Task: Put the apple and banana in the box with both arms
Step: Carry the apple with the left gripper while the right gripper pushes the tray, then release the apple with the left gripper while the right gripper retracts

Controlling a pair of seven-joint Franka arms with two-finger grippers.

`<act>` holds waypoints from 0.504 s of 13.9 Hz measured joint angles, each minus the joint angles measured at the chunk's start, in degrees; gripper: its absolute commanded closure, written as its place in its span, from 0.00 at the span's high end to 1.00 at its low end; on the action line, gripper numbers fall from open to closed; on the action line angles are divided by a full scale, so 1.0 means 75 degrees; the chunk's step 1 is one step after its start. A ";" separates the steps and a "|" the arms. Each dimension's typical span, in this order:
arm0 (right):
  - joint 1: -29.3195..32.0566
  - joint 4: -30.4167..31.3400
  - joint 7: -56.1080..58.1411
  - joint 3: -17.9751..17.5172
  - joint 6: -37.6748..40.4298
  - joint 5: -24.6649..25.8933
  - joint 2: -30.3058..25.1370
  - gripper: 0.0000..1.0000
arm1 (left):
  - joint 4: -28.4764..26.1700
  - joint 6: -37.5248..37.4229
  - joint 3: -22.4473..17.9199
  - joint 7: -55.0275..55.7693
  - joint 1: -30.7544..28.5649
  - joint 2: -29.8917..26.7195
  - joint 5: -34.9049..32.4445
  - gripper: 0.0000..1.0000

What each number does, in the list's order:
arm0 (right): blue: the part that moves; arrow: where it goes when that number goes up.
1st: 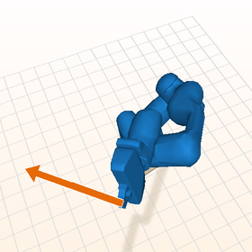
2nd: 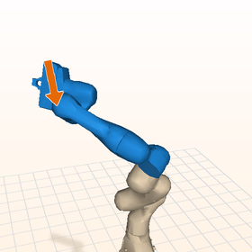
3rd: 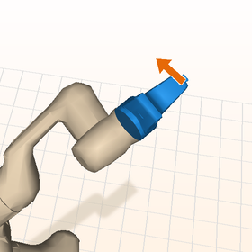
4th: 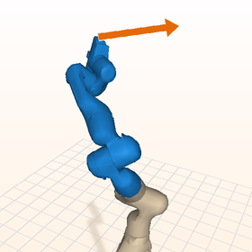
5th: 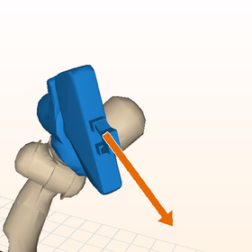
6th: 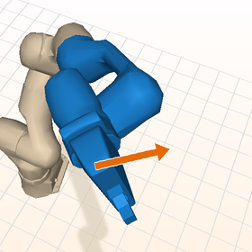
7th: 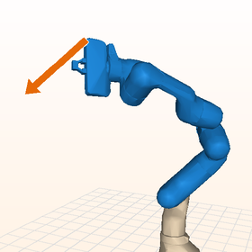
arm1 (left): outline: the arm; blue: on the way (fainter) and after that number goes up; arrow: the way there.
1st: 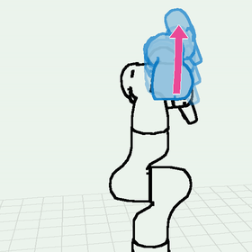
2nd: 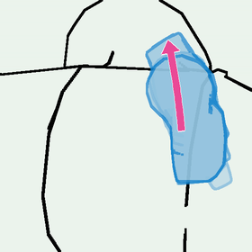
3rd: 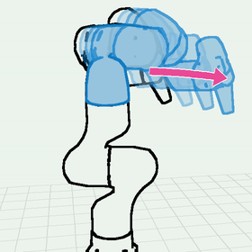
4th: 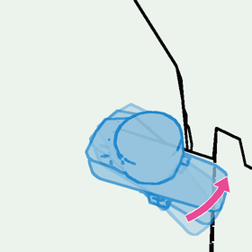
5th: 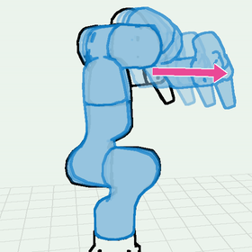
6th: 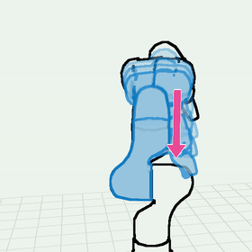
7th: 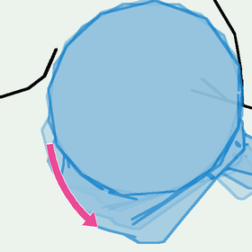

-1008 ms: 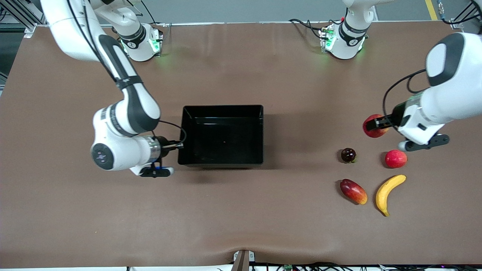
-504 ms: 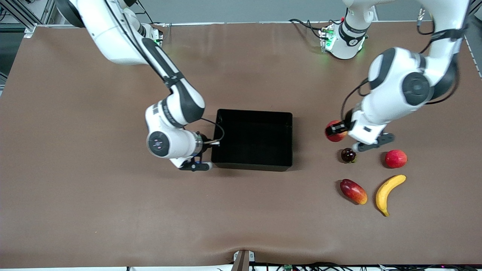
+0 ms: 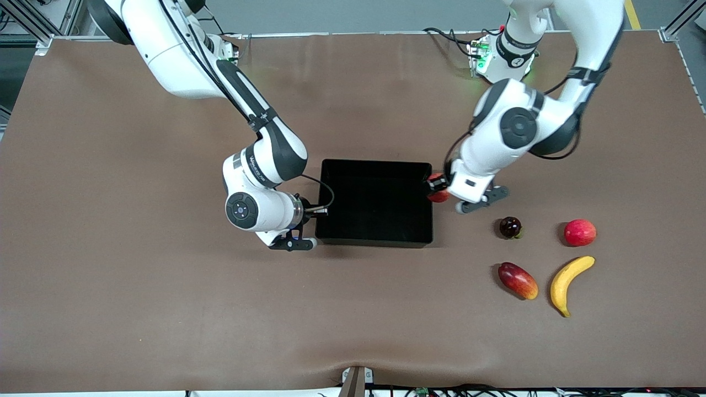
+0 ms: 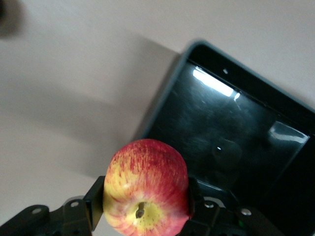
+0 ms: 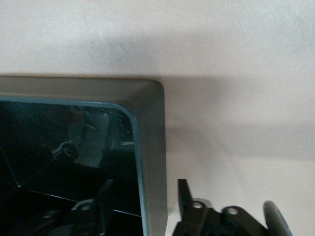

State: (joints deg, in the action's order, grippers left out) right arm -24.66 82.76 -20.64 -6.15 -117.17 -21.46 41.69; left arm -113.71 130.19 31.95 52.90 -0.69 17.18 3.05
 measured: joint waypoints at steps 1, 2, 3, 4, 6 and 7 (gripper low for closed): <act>0.0008 -0.0069 0.0000 0.0031 0.0201 0.0000 -0.0073 1.00 | 0.0005 0.0178 0.0001 0.0270 0.0245 0.0128 0.0000 0.00; 0.0025 -0.0150 0.0000 0.0079 0.0551 0.0000 -0.0187 1.00 | 0.0006 0.0340 0.0000 0.0480 0.0474 0.0270 -0.0073 0.00; 0.0064 -0.0244 0.0000 0.0156 0.0920 0.0019 -0.0359 1.00 | 0.0011 0.0428 -0.0001 0.0694 0.0664 0.0428 -0.0287 0.00; 0.0111 -0.0330 0.0004 0.0268 0.1232 0.0125 -0.0570 1.00 | 0.0014 0.0464 -0.0003 0.0917 0.0801 0.0598 -0.0522 0.00; 0.0265 -0.0397 0.0014 0.0446 0.1624 0.0638 -0.1074 1.00 | 0.0027 0.0513 -0.0004 0.1134 0.0926 0.0974 -0.0918 0.00; 0.0377 -0.0398 0.0014 0.0480 0.1775 0.0767 -0.1285 1.00 | 0.0035 0.0578 -0.0005 0.1166 0.0942 0.1164 -0.1041 0.00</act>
State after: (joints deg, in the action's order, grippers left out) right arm -21.83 79.78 -20.53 -2.56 -103.86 -15.70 32.05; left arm -113.45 134.53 31.91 61.64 6.37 25.91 -4.75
